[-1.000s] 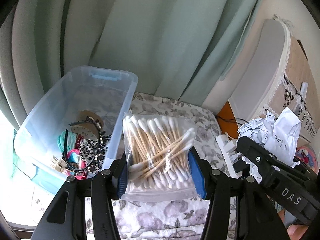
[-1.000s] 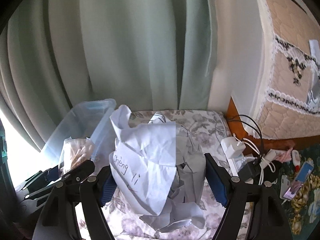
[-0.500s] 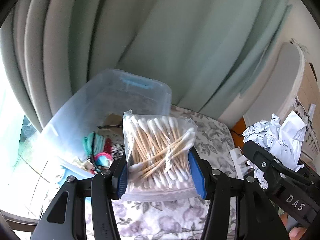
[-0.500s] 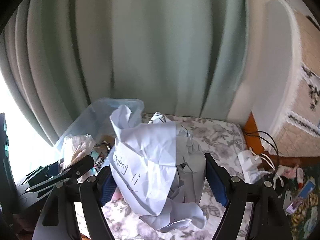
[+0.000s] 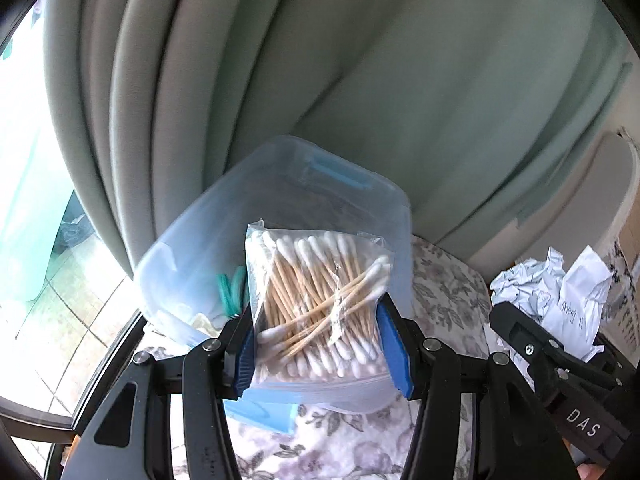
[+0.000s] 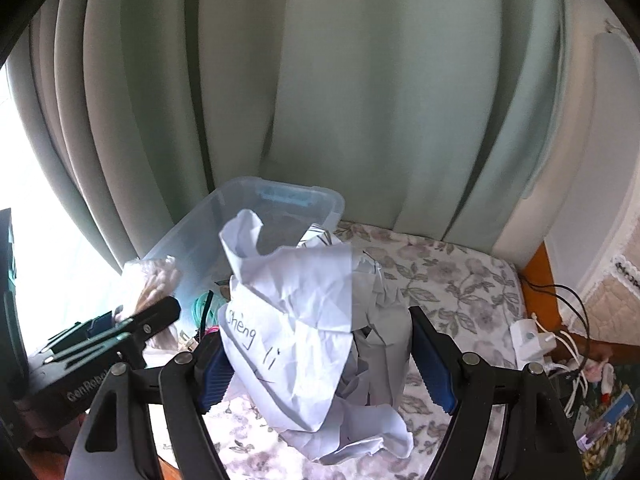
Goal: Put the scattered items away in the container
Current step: 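Carry the cotton swab bag and crumpled paper over the clear box with both grippers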
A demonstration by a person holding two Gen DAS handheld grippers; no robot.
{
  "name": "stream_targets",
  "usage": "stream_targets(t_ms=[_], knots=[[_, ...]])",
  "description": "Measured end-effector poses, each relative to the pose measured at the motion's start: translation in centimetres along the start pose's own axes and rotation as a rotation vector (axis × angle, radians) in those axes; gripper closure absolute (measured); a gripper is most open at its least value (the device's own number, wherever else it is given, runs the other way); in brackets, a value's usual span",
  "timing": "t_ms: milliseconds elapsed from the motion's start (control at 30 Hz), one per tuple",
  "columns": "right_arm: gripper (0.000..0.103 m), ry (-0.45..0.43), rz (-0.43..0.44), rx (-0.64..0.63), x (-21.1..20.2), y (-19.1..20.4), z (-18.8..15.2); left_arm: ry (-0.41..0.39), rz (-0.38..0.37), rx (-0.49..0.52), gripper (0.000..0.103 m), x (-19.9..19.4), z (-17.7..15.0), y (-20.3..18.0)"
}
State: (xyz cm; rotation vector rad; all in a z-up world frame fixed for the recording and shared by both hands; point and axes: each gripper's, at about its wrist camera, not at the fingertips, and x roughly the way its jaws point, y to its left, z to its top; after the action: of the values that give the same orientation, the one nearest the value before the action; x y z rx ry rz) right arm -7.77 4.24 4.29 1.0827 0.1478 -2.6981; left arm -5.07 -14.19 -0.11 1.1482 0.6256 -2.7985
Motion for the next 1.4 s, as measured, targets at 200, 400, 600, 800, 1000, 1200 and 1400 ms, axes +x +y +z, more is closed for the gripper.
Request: stream_targets(t_ms=[200, 400, 600, 800, 1000, 1200, 1400], knots=[[0.023, 0.024, 0.015, -0.027, 1.2, 1.2, 0.2, 0.004, 0.018, -0.027, 0.048, 0.7, 0.4, 1.5], [0.023, 0.045, 0.022, -0.047, 2.3, 1.8, 0.6, 0.013, 0.022, -0.032, 0.048, 1.5, 0.6, 2.1], [0.022, 0.066, 0.030, -0.065, 3.4, 2.6, 0.7, 0.035, 0.023, -0.043, 0.048, 2.6, 0.7, 2.8], [0.022, 0.091, 0.045, -0.078, 4.8, 3.3, 0.7, 0.035, 0.027, -0.048, 0.048, 3.2, 1.0, 3.3], [0.022, 0.106, 0.057, -0.099, 5.8, 4.2, 0.8, 0.033, 0.038, -0.049, 0.048, 3.3, 1.3, 3.8], [0.022, 0.113, 0.067, -0.107, 6.8, 4.7, 1.2, 0.034, 0.042, -0.055, 0.048, 3.3, 1.6, 3.9], [0.022, 0.112, 0.072, -0.106, 7.3, 4.7, 1.6, 0.039, 0.046, -0.053, 0.048, 3.8, 1.9, 3.9]])
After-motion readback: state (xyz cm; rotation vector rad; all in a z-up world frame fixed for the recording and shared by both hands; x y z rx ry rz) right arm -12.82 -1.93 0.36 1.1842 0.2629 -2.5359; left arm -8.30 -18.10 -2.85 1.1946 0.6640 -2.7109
